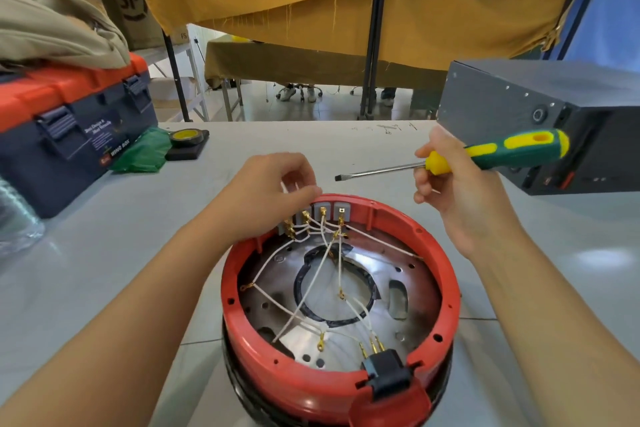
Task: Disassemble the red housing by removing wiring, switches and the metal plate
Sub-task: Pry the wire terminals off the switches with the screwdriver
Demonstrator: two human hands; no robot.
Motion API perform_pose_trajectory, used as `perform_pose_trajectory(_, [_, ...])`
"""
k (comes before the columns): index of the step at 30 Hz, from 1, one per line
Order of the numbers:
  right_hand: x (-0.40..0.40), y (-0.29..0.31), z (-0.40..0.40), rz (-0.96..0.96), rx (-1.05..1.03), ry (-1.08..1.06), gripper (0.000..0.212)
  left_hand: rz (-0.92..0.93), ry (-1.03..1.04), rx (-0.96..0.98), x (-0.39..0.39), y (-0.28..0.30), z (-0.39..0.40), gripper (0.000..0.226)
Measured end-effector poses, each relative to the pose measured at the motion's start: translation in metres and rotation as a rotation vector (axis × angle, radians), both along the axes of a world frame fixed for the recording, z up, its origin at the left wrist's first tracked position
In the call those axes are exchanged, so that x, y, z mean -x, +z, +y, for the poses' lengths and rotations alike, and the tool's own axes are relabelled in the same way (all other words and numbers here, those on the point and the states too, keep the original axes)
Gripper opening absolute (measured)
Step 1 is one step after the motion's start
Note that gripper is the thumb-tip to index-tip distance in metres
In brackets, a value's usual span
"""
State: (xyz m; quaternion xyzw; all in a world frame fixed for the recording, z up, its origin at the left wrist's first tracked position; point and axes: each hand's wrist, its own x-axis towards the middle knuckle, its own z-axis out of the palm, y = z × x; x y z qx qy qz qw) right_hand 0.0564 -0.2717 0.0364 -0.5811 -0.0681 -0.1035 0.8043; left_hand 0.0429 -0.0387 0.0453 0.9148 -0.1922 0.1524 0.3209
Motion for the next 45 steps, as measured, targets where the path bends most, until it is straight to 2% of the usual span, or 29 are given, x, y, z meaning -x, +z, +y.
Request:
perform_pose_trajectory(5, [0.021, -0.008, 0.008, -0.030, 0.063, 0.002, 0.030, 0.198, -0.082, -0.146, 0.036, -0.003, -0.010, 0.021])
perform_pose_trajectory(11, [0.033, -0.013, 0.007, -0.084, 0.203, 0.093, 0.033, 0.314, -0.110, -0.174, 0.049, -0.007, -0.021, 0.016])
perform_pose_trajectory(13, [0.034, -0.015, 0.005, -0.078, 0.233, 0.095, 0.029, 0.372, -0.120, -0.080, 0.050, -0.007, -0.020, 0.015])
perform_pose_trajectory(17, [0.034, -0.018, 0.005, -0.076, 0.268, 0.051, 0.018, 0.431, -0.071, 0.268, 0.050, -0.004, -0.005, 0.006])
perform_pose_trajectory(20, [0.033, -0.018, 0.003, -0.069, 0.268, 0.038, 0.020, 0.398, 0.020, 0.452, 0.050, 0.000, 0.011, 0.013])
perform_pose_trajectory(23, [0.032, -0.018, 0.002, -0.056, 0.218, 0.038, 0.022, 0.325, 0.188, 0.522, 0.048, 0.001, 0.031, 0.019])
perform_pose_trajectory(27, [0.031, -0.021, 0.004, -0.060, 0.206, 0.021, 0.024, 0.265, 0.381, 0.449, 0.046, -0.012, 0.061, 0.008])
perform_pose_trajectory(32, [0.032, -0.022, 0.005, -0.082, 0.216, 0.011, 0.025, 0.354, 0.549, 0.148, 0.044, -0.051, 0.081, 0.005])
perform_pose_trajectory(36, [0.031, -0.023, 0.004, -0.087, 0.203, 0.023, 0.030, 0.333, 0.608, 0.024, 0.039, -0.063, 0.094, 0.007])
perform_pose_trajectory(41, [0.030, -0.023, 0.004, -0.103, 0.215, 0.031, 0.028, 0.320, 0.635, -0.022, 0.040, -0.066, 0.093, 0.009])
perform_pose_trajectory(45, [0.031, -0.020, 0.002, -0.053, 0.199, 0.065, 0.028, 0.134, 0.552, 0.035, 0.043, -0.049, 0.074, 0.017])
